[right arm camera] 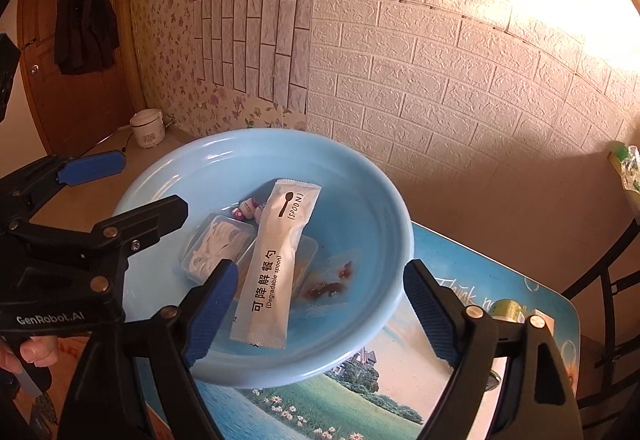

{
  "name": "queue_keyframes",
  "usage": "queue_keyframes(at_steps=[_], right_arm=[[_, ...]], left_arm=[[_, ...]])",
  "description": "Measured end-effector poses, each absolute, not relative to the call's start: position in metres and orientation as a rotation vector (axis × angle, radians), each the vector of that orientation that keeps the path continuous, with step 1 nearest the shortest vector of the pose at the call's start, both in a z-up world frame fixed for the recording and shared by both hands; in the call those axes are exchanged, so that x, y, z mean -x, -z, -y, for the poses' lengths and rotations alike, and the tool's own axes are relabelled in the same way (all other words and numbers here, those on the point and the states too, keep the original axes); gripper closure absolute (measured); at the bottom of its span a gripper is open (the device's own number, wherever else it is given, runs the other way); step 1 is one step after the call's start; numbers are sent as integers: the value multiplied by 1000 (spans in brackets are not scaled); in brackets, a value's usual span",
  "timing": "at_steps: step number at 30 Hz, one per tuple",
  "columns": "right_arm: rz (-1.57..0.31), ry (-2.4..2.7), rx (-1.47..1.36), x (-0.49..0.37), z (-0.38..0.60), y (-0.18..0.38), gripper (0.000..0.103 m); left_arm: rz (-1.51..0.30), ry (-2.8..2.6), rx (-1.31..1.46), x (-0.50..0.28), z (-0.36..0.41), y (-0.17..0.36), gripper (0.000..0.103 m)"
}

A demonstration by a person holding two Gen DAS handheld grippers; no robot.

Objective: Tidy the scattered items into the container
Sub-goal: 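Withdraw both tools and reach toward the canister and tissue pack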

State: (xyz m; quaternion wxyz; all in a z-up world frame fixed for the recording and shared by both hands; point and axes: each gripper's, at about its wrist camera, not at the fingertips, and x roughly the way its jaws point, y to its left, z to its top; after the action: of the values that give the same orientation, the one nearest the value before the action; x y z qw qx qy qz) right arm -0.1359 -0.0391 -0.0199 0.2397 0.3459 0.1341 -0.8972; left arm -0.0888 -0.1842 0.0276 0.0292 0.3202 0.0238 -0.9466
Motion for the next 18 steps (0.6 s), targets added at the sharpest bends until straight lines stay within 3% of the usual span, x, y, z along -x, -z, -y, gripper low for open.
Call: queue_keyframes(at_steps=[18], right_arm=[[-164, 2721, -940, 75, -94, -16, 11]], left_arm=[[-25, 3041, -959, 56, 84, -59, 4]])
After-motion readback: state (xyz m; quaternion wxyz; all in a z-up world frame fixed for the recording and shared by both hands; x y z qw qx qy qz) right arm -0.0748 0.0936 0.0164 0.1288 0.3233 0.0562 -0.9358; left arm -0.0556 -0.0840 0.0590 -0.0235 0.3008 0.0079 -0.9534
